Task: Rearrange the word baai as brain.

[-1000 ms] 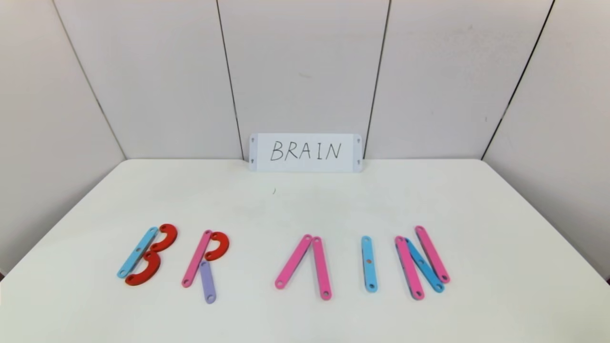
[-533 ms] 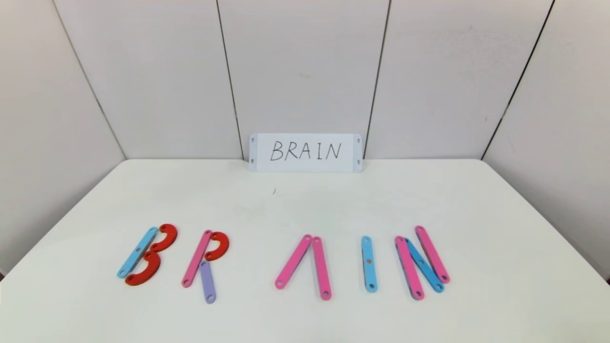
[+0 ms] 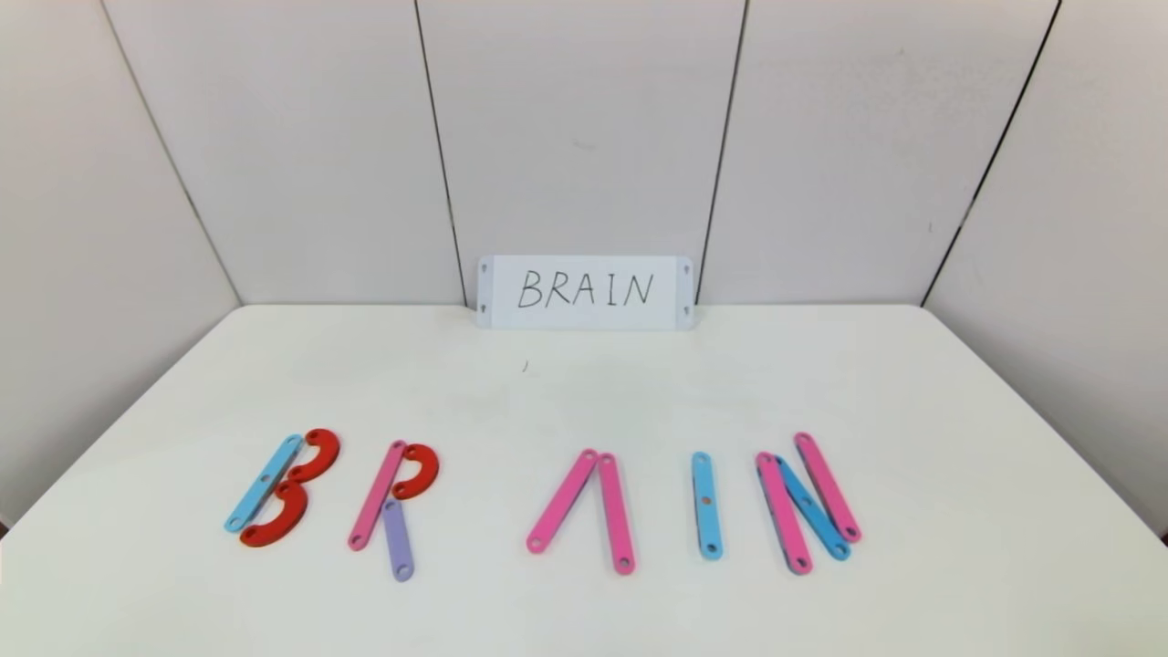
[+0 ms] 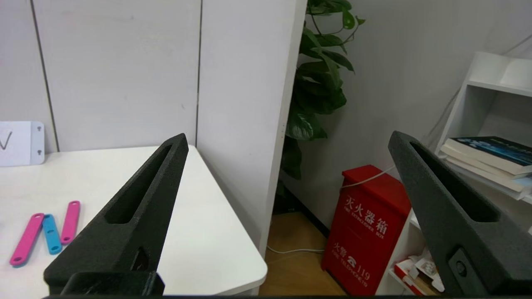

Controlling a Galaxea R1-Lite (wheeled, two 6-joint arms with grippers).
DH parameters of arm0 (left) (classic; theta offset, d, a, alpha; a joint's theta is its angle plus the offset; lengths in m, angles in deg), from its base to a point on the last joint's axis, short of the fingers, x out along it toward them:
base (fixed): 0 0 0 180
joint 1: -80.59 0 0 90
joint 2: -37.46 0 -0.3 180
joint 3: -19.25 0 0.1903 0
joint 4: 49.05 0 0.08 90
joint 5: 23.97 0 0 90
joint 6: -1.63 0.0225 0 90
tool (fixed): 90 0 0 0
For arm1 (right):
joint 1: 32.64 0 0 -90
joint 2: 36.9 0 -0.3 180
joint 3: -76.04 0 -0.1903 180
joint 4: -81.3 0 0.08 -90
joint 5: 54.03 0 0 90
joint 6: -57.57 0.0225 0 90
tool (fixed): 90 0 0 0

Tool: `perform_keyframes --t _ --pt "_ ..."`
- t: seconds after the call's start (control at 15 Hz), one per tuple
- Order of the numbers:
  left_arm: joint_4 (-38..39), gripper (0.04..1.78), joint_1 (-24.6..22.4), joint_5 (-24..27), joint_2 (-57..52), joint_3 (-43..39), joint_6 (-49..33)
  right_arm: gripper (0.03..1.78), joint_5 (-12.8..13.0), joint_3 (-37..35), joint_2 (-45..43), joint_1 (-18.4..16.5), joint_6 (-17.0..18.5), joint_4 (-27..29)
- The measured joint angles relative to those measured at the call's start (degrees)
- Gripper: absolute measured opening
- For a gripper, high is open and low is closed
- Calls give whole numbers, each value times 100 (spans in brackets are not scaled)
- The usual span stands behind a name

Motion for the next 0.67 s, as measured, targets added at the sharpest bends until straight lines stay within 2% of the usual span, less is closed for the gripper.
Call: perform_keyframes --t 0.2,0.33,0.47,0.67 --pt "628 173 11 561 -106 -612 13 169 -232 -692 0 -5 174 -177" --pt "1229 173 16 738 -113 -1329 37 169 -457 -1554 0 0 542 -678" --pt "2068 173 13 774 -116 -2238 190 169 -590 -2740 0 -2 778 -1549" --pt "3753 173 13 794 -117 -3652 566 169 -725 -4723 -2 0 753 -3360"
